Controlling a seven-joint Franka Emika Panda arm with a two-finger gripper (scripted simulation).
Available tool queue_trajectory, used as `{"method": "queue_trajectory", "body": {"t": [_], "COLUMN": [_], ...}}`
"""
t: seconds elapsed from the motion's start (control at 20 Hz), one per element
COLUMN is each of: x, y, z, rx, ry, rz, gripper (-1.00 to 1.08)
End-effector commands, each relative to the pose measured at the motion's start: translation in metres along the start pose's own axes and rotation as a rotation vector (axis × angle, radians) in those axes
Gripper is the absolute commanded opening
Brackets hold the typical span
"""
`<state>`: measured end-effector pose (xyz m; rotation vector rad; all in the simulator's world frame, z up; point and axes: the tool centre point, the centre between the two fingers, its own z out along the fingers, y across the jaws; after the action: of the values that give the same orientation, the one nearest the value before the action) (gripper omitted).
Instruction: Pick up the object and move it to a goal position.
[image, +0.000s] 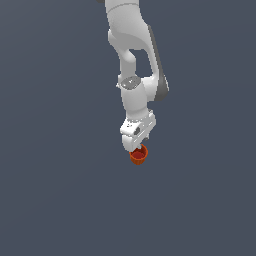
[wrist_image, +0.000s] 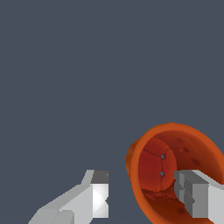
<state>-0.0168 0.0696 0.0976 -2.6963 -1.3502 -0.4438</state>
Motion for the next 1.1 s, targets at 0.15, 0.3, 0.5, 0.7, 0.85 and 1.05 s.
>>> {"method": "queue_trajectory", "body": {"t": [0.15, 0.3, 0.5, 0.7, 0.85, 1.05], "x": [0.000, 0.000, 0.000, 0.000, 0.000, 0.001], "y": [-0.001, -0.001, -0.001, -0.002, -0.001, -0.001], "z": [0.001, 0.005, 0.018, 0.029, 0.031, 0.030], "rx": [-0.001, -0.001, -0.001, -0.001, -0.001, -0.001], "ry": [0.002, 0.002, 0.002, 0.002, 0.003, 0.004], "rz": [-0.006, -0.007, -0.009, -0.011, -0.011, -0.010], "gripper": [0.28, 0.28, 0.28, 0.28, 0.28, -1.00]}}
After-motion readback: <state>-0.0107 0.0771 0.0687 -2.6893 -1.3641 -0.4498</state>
